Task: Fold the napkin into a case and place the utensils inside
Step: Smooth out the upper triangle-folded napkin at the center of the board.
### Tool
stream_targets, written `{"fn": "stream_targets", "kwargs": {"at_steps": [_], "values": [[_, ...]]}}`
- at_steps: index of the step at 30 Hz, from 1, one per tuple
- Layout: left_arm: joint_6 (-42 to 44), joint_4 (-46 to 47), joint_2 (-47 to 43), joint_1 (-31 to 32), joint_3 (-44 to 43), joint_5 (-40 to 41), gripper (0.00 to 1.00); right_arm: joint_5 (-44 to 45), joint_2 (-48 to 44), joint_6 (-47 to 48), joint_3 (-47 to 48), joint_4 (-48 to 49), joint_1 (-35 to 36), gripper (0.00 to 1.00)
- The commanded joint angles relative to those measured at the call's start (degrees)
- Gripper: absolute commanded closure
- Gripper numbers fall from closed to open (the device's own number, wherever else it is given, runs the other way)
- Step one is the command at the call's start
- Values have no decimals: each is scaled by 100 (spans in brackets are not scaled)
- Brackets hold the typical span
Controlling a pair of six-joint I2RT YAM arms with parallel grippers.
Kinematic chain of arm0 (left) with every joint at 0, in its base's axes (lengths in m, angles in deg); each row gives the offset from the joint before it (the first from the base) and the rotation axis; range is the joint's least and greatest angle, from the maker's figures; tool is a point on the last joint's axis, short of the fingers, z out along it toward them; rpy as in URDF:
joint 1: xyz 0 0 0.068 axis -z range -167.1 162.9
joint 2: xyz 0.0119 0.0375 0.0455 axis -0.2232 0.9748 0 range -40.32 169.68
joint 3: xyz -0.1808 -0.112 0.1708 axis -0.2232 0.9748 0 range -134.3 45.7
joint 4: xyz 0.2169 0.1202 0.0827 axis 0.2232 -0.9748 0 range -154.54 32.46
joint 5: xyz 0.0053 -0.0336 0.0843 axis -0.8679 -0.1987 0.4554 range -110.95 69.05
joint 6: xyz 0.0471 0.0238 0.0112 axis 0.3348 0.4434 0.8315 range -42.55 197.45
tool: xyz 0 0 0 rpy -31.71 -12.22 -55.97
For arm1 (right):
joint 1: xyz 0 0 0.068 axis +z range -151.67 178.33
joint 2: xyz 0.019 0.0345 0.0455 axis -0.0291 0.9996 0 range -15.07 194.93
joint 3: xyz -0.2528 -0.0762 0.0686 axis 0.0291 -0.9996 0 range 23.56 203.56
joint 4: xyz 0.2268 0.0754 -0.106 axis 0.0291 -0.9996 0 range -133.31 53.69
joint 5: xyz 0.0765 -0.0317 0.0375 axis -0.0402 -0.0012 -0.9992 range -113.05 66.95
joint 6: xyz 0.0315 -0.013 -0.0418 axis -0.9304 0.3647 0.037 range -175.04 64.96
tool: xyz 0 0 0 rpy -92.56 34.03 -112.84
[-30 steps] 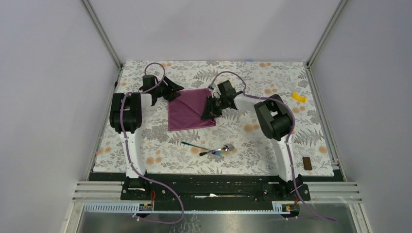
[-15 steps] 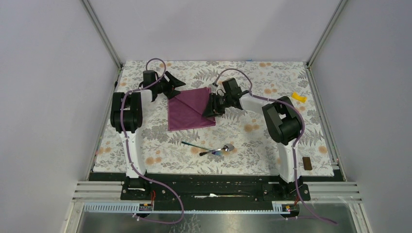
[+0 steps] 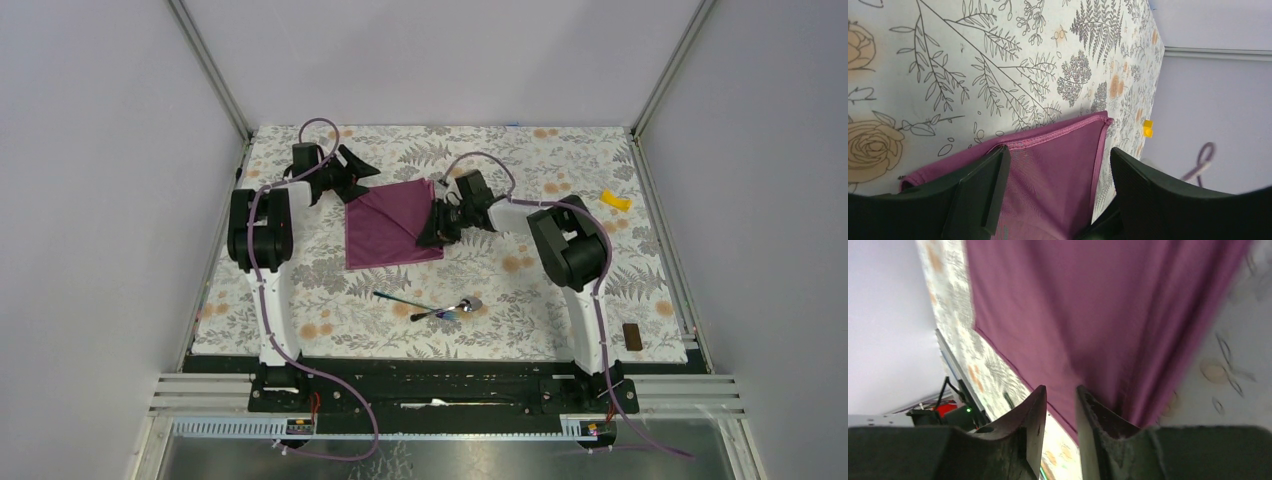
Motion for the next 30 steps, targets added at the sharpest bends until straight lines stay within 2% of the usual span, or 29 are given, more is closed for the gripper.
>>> {"fn": "stream_targets", "kwargs": {"at_steps": [1,7,12,16,22,30], "values": [[330,-178,275,-39,-245,137,21,450,-477,-49,-790,104,-24,65],[495,-474,211,55,-518,-103,19,127,-800,-93,-1044,167,-24,66],[543,-866,-404,65,-627,-282,16,-217,-1238,-80,-913,158,-28,61],[524,-896,-648,-48,-623,-328,13,-214,-1218,-66,-771,159,-69,56],[472,-847,-509,-135,-545,-327,13,-188,-809,-134,-600,212,-261,55],[708,-976,58,-201,-570,2,13,51,-616,-132,-957,290,-276,62]]}}
